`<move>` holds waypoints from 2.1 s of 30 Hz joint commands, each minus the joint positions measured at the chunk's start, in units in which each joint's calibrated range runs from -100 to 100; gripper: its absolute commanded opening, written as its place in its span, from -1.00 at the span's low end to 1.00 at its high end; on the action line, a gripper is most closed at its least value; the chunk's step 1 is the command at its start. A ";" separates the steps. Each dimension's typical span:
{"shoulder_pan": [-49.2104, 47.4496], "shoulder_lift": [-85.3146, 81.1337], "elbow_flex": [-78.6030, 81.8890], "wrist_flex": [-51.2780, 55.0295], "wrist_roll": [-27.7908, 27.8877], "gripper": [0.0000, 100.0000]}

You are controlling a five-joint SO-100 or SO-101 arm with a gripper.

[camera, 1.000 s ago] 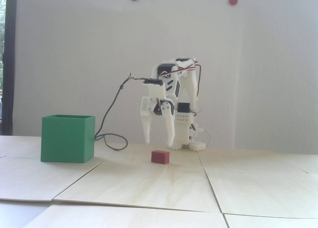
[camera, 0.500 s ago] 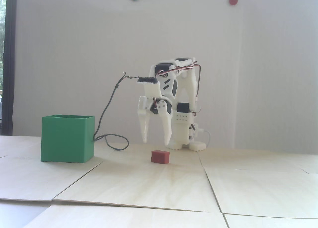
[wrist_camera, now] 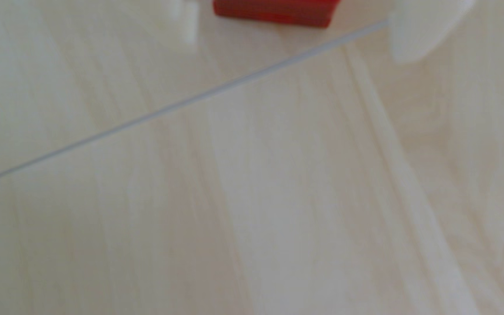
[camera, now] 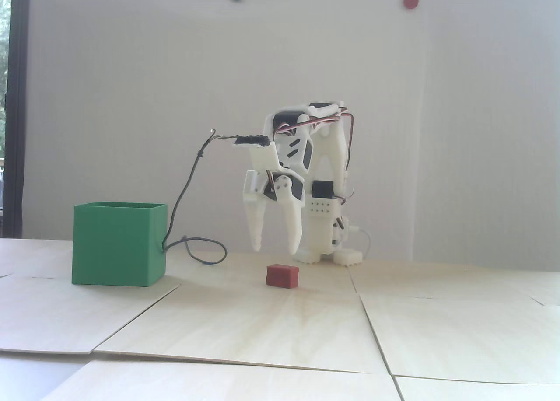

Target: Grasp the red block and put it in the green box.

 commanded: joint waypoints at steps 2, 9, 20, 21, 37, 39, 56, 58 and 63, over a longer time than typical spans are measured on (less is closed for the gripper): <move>0.75 -4.58 -0.32 -0.50 -0.38 -0.54; 1.88 -4.58 -0.49 -0.84 -0.12 -0.54; 4.05 1.02 -1.29 -0.92 0.09 -0.54; 3.81 1.02 -1.29 -0.92 0.09 -0.54; 0.67 0.94 -0.58 -0.58 0.14 -0.54; 0.67 0.94 -0.58 -0.84 0.14 -0.54; 0.99 1.18 -0.49 -0.84 -0.28 -0.54; 0.91 1.02 -0.49 -0.33 -0.12 -0.54; 1.23 1.02 -0.32 -0.08 0.04 -0.54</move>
